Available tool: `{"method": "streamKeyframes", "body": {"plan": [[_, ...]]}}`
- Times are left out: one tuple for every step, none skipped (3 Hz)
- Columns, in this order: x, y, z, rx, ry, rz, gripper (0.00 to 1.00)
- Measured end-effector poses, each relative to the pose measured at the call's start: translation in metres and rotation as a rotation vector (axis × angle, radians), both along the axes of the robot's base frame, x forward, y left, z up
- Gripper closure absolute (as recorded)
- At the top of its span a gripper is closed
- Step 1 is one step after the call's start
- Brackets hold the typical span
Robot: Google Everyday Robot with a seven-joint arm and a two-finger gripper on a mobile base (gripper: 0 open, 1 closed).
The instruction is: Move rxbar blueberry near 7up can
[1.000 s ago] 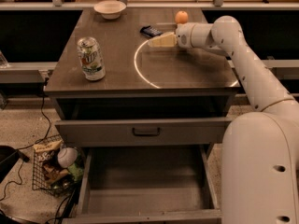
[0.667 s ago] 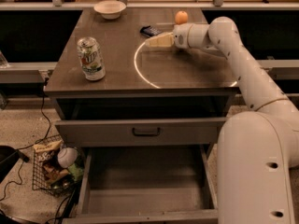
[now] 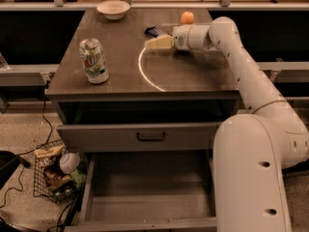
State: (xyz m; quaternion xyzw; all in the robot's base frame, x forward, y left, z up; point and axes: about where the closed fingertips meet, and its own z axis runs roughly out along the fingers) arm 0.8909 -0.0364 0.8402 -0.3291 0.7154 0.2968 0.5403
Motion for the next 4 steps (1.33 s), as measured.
{"method": "streamKeyframes", "body": {"plan": [[-0.0002, 0.0066, -0.0063, -0.021, 0.009, 0.023, 0.00], [-0.0007, 0.0111, -0.0126, -0.056, 0.009, 0.039, 0.18], [-0.0006, 0.0145, -0.0143, -0.054, 0.011, 0.043, 0.41], [-0.0006, 0.0147, -0.0135, -0.054, 0.011, 0.043, 0.64]]}}
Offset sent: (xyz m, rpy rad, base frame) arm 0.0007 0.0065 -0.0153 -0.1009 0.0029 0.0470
